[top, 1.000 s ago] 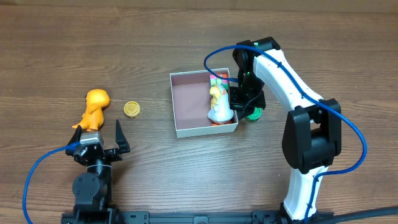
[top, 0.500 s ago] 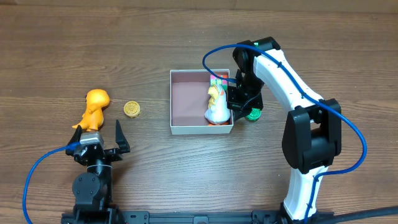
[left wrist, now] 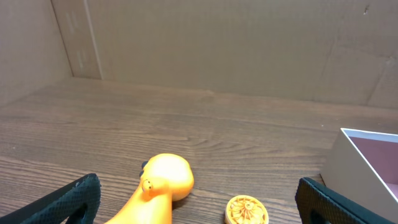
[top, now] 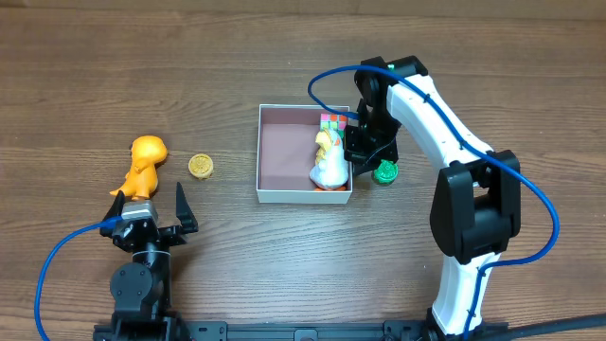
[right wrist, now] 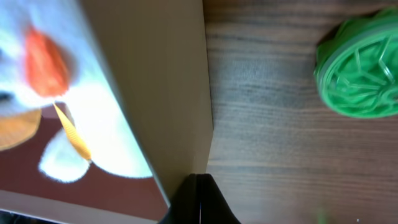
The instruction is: Pack container
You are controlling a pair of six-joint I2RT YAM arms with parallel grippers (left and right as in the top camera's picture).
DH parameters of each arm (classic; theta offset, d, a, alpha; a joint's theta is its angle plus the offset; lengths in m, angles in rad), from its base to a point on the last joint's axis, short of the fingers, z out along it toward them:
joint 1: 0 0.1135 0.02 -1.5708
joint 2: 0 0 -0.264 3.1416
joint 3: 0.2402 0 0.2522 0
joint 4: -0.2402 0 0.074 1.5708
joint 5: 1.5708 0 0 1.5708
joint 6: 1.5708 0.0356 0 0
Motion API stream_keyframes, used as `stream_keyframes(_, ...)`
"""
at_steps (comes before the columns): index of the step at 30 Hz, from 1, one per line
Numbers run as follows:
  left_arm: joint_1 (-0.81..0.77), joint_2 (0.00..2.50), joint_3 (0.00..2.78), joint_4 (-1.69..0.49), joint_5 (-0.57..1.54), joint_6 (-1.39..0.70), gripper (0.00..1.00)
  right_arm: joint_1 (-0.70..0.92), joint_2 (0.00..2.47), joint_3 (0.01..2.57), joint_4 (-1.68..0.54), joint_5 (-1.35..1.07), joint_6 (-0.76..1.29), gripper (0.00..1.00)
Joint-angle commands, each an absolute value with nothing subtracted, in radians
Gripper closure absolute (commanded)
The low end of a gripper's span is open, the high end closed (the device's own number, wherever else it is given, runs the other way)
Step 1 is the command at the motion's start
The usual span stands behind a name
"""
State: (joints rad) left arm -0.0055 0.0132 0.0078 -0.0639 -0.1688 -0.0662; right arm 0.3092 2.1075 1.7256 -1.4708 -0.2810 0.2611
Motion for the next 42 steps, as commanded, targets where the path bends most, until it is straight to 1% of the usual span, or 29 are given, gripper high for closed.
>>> stream_keyframes(1, 0.001, 0.011, 0.005, -0.063, -0.164, -0.041, 0.00, 0.270, 2.106, 1.760, -1.473, -0.241, 0.262, 0.96)
stream_keyframes(10, 0.001, 0.011, 0.005, -0.063, -0.164, -0.041, 0.00, 0.180, 2.106, 1.940, -1.598, -0.076, 0.262, 0.95)
stream_keyframes(13, 0.001, 0.011, 0.005, -0.063, -0.164, -0.041, 0.00, 0.163, 2.106, 1.959, -1.622, -0.004, 0.263, 0.88)
stream_keyframes(15, 0.001, 0.011, 0.005, -0.063, -0.164, -0.041, 0.00, 0.154, 2.106, 1.958, -1.627, 0.027, 0.262, 0.85)
stream_keyframes(17, 0.001, 0.011, 0.005, -0.063, -0.164, -0.041, 0.00, 0.146, 2.106, 1.956, -1.625, 0.029, 0.262, 0.68)
stream_keyframes(18, 0.001, 0.011, 0.005, -0.063, -0.164, -0.041, 0.00, 0.144, 2.106, 1.956, -1.622, 0.030, 0.262, 0.53)
stream_keyframes(19, 0.001, 0.011, 0.005, -0.063, -0.164, -0.041, 0.00, 0.143, 2.106, 1.956, -1.619, 0.030, 0.262, 0.43)
stream_keyframes(20, 0.001, 0.011, 0.005, -0.063, -0.164, -0.041, 0.00, 0.143, 2.106, 1.956, -1.617, 0.030, 0.262, 0.25)
stream_keyframes(21, 0.001, 0.011, 0.005, -0.063, -0.164, -0.041, 0.00, 0.144, 2.106, 1.956, -1.612, 0.029, 0.263, 0.00)
stream_keyframes(23, 0.001, 0.011, 0.005, -0.063, -0.164, -0.041, 0.00, 0.144, 2.106, 1.956, -1.601, 0.022, 0.266, 0.00)
stream_keyframes(29, 0.001, 0.011, 0.005, -0.063, -0.164, -0.041, 0.00, 0.144, 2.106, 1.917, -1.486, -0.138, 0.265, 0.00)
stream_keyframes(31, 0.001, 0.011, 0.005, -0.063, -0.164, -0.041, 0.00, 0.144, 2.106, 1.890, -1.458, -0.150, 0.264, 0.00)
stream_keyframes(33, 0.001, 0.011, 0.005, -0.063, -0.164, -0.041, 0.00, 0.144, 2.106, 1.847, -1.422, -0.122, 0.271, 0.01)
stream_keyframes(35, 0.001, 0.011, 0.005, -0.063, -0.164, -0.041, 0.00, 0.144, 2.106, 1.800, -1.392, -0.054, 0.370, 0.06)
stream_keyframes(37, 0.001, 0.011, 0.005, -0.063, -0.164, -0.041, 0.00, 0.144, 2.106, 1.759, -1.370, 0.007, 0.458, 0.07)
stream_keyframes(42, 0.001, 0.011, 0.005, -0.063, -0.164, -0.041, 0.00, 0.145, 2.106, 1.698, -1.266, 0.017, 0.477, 0.08)
